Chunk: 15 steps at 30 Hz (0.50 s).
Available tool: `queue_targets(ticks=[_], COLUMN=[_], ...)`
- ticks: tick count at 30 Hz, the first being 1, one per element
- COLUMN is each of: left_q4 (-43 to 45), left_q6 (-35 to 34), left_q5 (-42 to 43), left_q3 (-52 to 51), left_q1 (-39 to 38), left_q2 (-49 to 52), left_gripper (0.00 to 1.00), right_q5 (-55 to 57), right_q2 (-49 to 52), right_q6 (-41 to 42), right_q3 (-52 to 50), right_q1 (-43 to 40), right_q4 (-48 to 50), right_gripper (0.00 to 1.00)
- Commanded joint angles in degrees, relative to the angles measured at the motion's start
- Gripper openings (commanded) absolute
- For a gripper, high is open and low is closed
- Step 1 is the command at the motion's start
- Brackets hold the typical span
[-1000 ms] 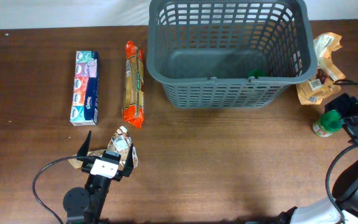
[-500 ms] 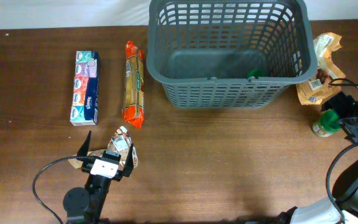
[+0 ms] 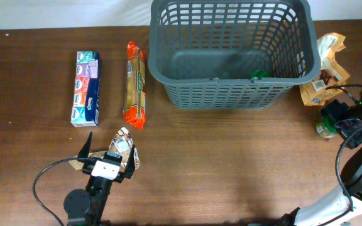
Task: Pack container
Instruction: 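Move the right gripper over the remaining green-lidded jar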
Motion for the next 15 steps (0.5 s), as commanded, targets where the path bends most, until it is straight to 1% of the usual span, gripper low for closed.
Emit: queue_targets(ticks=[1, 15], left_q4=[-0.26, -0.26], left_q6=[0.68, 0.68], left_q5=[0.22, 0.22], left_q3=[-0.26, -0.26], left_q1=[-0.24, -0.24], left_q2=[0.15, 0.15], left_gripper=[0.99, 0.99], right_q5=[3.15, 5.22], right_q2=[1.07, 2.67], right_q6=[-0.70, -2.64], right_q3=[-0.37, -0.37], right_q1=[-0.20, -0.20], right_q4=[0.22, 1.64], right_gripper=[0.99, 0.99])
